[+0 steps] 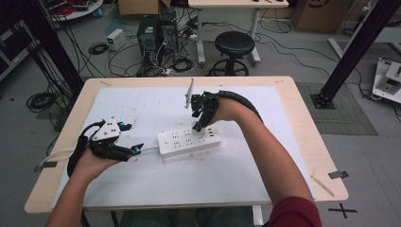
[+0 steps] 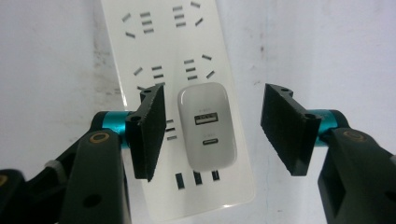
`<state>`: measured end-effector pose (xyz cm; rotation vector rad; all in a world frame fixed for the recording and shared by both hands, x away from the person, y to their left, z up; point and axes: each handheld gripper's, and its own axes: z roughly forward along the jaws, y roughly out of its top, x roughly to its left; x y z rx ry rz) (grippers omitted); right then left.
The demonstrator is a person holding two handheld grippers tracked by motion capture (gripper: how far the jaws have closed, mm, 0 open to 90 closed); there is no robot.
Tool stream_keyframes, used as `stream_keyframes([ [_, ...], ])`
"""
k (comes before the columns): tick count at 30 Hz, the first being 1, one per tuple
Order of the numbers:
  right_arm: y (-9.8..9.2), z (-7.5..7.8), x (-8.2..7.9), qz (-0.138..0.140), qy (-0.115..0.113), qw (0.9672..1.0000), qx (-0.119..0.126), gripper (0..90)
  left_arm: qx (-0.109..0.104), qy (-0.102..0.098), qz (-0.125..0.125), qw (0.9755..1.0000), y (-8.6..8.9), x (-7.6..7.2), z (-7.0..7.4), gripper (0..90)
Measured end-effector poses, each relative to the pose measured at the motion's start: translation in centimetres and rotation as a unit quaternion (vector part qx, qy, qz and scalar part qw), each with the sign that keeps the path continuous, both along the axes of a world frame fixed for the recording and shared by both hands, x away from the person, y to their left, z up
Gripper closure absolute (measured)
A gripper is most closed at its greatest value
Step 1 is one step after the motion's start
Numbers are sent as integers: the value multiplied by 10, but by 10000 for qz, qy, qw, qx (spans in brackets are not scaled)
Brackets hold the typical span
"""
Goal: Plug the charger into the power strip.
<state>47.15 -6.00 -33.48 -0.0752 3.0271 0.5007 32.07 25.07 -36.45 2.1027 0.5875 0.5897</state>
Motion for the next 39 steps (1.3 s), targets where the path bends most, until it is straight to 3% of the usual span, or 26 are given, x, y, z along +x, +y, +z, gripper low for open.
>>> stream_keyframes([
  [1,0,0,0,0,0,10000,0,410,0,0,0,10000,0,0,0,203],
  [3,-12,10,-9,-226,2,9989,419,377,-31,-41,-27,10000,-1,0,2,203],
  [5,-16,11,-12,-283,-15,9983,514,350,-68,-48,-23,10000,-1,0,3,203],
  [10,-39,19,-29,-684,42,9904,1202,268,-58,-100,-104,9999,-4,1,8,203],
  [11,-39,19,-29,-684,42,9904,1202,268,-58,-100,-104,9999,-4,1,8,203],
  [12,-43,21,-32,-717,22,9884,1340,264,-86,-122,-143,9998,-6,1,10,203],
  [14,-53,25,-41,-982,7,9814,1649,215,-70,-137,-201,9997,-8,2,12,203],
  [15,-53,25,-41,-982,7,9814,1649,215,-70,-137,-201,9997,-8,2,12,203],
  [17,-63,27,-51,-1144,-16,9735,1978,215,-177,-173,-262,9993,-10,4,13,203],
  [19,-67,27,-55,-1166,8,9723,2028,215,-161,-189,-303,9992,-10,5,14,203],
  [20,-70,27,-58,-1221,-7,9693,2133,215,-161,-189,-303,9992,-10,5,14,203],
  [22,-70,27,-58,-1221,-7,9693,2133,215,-204,-184,-371,9989,-12,7,16,203],
  [23,-83,27,-68,-1348,-25,9605,2434,215,-204,-184,-371,9989,-12,7,16,203],
  [24,-83,27,-68,-1348,-25,9605,2434,215,-227,-216,-470,9984,-14,8,18,203],
  [25,-94,24,-76,-1461,2,9517,2702,215,-261,-221,-494,9982,-15,8,18,203],
  [26,-97,23,-79,-1492,-24,9495,2761,215,-258,-239,-543,9979,-16,9,19,203],
  [27,-97,23,-79,-1492,-24,9495,2761,215,-258,-239,-543,9979,-16,9,19,203],
  [29,-105,20,-86,-1565,-16,9441,2902,214,-249,-267,-604,9975,-19,10,20,203],
  [32,-107,19,-87,-1583,-33,9434,2915,214,-272,-309,-643,9971,-21,12,21,203],
  [33,-117,16,-92,-1675,-73,9381,3031,215,-291,-304,-629,9971,-21,12,20,203],
  [37,-123,14,-95,-1763,-122,9361,3040,214,-292,-298,-619,9972,-21,14,20,203],
  [39,-127,13,-96,-1813,-115,9328,3112,215,-312,-292,-593,9973,-20,14,20,203],
])
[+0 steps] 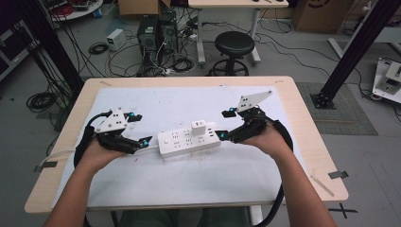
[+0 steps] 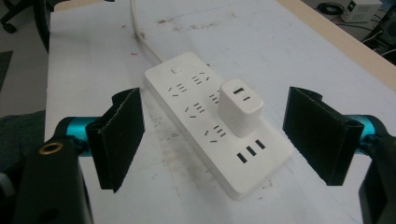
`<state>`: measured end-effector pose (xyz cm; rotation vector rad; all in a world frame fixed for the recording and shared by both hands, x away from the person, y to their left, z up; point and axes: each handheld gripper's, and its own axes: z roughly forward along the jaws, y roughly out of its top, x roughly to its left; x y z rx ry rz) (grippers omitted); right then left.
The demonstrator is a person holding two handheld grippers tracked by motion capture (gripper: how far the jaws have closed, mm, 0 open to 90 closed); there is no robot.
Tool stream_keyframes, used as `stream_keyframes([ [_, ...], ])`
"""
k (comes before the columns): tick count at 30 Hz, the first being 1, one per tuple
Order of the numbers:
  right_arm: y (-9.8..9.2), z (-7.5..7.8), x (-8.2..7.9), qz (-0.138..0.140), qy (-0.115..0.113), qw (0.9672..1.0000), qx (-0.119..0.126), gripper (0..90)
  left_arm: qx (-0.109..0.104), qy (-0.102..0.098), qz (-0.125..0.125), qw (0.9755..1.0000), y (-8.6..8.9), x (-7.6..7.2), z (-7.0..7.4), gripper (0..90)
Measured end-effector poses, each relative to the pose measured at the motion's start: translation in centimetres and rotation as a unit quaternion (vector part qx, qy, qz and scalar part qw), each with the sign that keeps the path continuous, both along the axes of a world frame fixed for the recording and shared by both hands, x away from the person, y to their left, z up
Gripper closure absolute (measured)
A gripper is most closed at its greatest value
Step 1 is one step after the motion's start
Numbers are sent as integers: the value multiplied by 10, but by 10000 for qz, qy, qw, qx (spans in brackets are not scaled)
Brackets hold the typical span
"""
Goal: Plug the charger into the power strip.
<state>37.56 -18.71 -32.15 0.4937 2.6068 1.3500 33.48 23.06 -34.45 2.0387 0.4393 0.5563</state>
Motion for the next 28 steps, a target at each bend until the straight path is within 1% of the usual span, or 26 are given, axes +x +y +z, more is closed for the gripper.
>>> stream_keyframes([
  [2,-2,-1,0,2,-21,10000,53,214,7,-7,-2,10000,1,-1,1,203],
  [6,-3,-1,0,-43,-59,10000,4,215,4,-33,24,10000,2,-4,2,203],
  [11,-4,-1,0,-65,-30,10000,8,215,-1,-37,24,10000,4,-6,4,203],
  [12,-4,-1,0,-74,-28,10000,18,215,-48,-42,43,10000,6,-7,4,203],
  [14,-5,-1,1,-116,-17,9999,27,215,-58,-49,51,10000,7,-8,5,203],
  [20,-5,-2,2,-95,-32,9999,34,215,-78,-40,88,9999,7,-7,5,203],
  [26,-3,-3,5,-97,-33,9999,7,214,-53,-34,82,9999,7,-5,5,203],
  [28,-3,-3,4,-100,-13,9999,5,214,-54,-15,115,9999,7,-5,4,203],
])
